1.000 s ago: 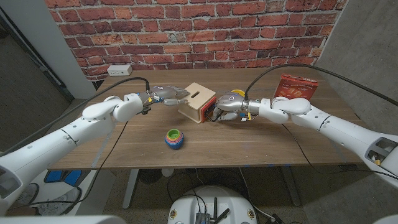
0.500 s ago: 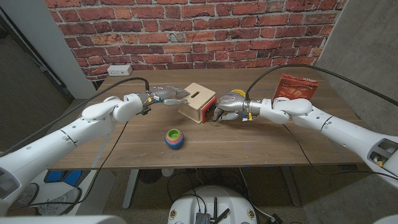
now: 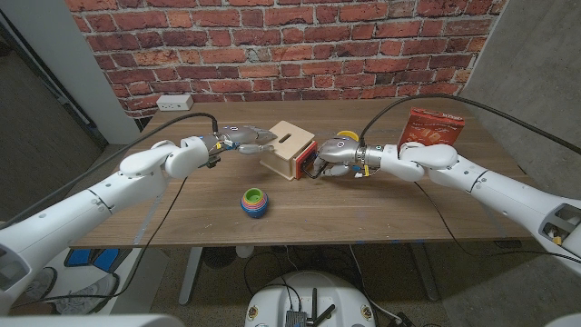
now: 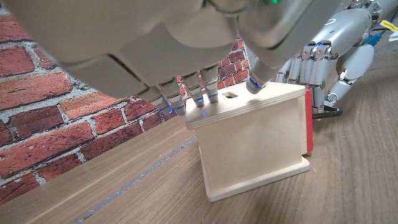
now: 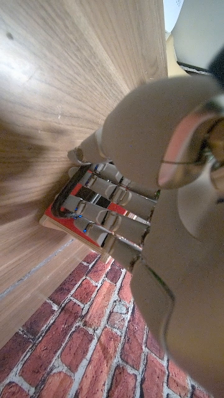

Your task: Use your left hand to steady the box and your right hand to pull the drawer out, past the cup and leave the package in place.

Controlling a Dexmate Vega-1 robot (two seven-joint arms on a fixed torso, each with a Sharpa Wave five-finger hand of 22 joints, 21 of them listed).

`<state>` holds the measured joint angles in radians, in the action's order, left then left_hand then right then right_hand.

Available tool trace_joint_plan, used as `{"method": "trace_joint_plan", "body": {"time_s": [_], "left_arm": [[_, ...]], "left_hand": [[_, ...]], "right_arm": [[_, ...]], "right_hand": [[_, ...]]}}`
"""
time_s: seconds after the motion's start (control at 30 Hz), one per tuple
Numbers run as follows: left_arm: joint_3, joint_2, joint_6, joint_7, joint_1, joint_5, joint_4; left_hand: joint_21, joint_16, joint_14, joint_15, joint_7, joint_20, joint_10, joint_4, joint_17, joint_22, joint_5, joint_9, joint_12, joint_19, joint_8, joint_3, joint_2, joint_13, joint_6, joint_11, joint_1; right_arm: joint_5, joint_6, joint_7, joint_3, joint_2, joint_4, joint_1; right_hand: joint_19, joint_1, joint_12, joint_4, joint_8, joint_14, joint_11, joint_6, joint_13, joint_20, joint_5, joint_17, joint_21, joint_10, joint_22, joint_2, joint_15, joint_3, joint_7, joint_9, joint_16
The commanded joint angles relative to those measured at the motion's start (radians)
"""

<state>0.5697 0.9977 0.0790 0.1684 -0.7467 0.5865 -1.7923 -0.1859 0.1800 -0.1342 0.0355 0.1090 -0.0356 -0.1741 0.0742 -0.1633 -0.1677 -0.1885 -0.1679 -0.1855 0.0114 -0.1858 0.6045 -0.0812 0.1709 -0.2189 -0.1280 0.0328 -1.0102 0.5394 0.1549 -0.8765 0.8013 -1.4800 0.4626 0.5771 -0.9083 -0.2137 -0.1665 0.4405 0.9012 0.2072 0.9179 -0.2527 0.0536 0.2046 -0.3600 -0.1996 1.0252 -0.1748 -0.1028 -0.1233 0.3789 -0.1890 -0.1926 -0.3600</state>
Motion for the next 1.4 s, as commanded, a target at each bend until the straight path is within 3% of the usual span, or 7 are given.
{"method": "trace_joint_plan", "body": {"time_s": [0.03, 0.67, 1.4], "left_arm": [[0.007, -0.004, 0.003, 0.003, 0.008, -0.001, 0.009], [0.015, -0.013, 0.005, 0.015, 0.023, -0.001, 0.018], [0.007, -0.001, -0.021, 0.005, 0.0, 0.005, -0.01]], "left_hand": [[-0.006, -0.003, -0.01, 0.128, -0.01, -0.17, -0.013, -0.006, -0.001, -0.001, 0.0, -0.004, -0.003, 0.007, -0.003, 0.004, -0.047, 0.001, -0.025, 0.0, 0.007], [-0.006, -0.003, -0.017, 0.126, -0.012, -0.17, -0.02, -0.012, -0.001, -0.001, 0.0, -0.005, -0.003, 0.012, -0.004, 0.01, -0.049, 0.001, -0.033, 0.004, 0.007], [-0.006, 0.002, -0.045, 0.128, -0.005, -0.167, -0.042, -0.019, -0.001, -0.001, 0.002, -0.005, -0.006, 0.024, -0.008, 0.019, -0.047, 0.001, -0.057, 0.003, 0.004]], "right_arm": [[0.012, -0.002, -0.015, 0.013, 0.009, -0.01, 0.01], [0.011, -0.012, -0.021, 0.035, 0.033, -0.034, 0.033], [0.016, -0.025, -0.039, 0.06, 0.057, -0.065, 0.061]], "right_hand": [[0.004, -0.005, 0.001, 0.003, 0.007, 0.012, 0.002, 0.014, -0.003, 0.145, 0.004, -0.006, -0.003, 0.008, -0.001, -0.005, -0.113, -0.004, -0.011, -0.009, 0.007], [0.006, -0.007, 0.003, 0.003, 0.006, 0.013, 0.002, 0.018, -0.004, 0.145, 0.007, -0.015, -0.004, 0.009, -0.001, -0.007, -0.114, -0.002, -0.012, -0.009, 0.017], [0.006, -0.004, 0.004, 0.004, -0.002, 0.016, 0.001, 0.021, -0.004, 0.146, 0.007, -0.026, -0.004, 0.01, -0.002, -0.01, -0.114, -0.002, -0.008, -0.002, 0.03]]}}
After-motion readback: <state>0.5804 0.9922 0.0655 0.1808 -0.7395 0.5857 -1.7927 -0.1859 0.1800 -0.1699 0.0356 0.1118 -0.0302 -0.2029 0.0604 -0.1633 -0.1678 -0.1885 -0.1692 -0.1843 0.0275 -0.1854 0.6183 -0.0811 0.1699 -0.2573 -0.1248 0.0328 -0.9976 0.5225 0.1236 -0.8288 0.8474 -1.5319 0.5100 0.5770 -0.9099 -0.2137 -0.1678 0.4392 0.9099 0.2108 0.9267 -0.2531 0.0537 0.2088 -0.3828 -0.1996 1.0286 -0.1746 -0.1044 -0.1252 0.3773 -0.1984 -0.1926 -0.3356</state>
